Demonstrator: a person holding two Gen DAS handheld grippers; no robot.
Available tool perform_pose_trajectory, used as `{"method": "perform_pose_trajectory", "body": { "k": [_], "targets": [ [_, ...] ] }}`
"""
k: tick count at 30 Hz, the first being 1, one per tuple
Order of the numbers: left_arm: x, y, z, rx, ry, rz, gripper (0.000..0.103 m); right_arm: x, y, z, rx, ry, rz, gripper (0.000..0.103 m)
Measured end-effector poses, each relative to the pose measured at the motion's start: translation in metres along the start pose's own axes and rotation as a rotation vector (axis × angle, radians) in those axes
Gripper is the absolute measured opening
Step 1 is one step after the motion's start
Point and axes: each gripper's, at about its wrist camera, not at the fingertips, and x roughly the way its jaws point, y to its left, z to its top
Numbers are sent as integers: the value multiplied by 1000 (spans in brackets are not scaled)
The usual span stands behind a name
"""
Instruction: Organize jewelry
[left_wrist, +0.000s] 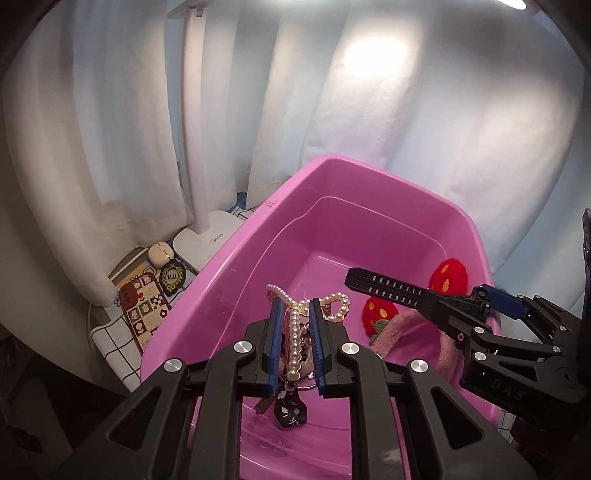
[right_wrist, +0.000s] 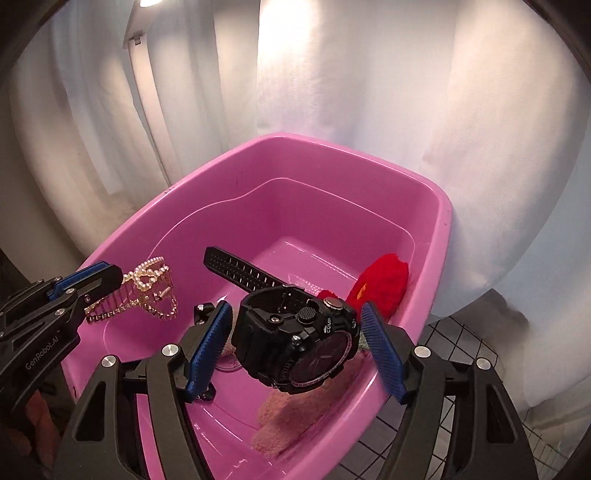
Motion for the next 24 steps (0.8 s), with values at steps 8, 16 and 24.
{"method": "perform_pose_trajectory", "body": {
  "k": [8, 16, 24],
  "targets": [
    [-12, 0, 3, -10, -35, 39, 87, -12, -2, 2, -12, -30, -71, 69],
    [-10, -6, -1, 7, -4, 59, 88, -21, -2, -1, -10, -42, -84, 69],
    [-15, -12, -7, 38, -1, 77, 88, -25, 0, -7, -13, -44, -95, 69]
  ]
}}
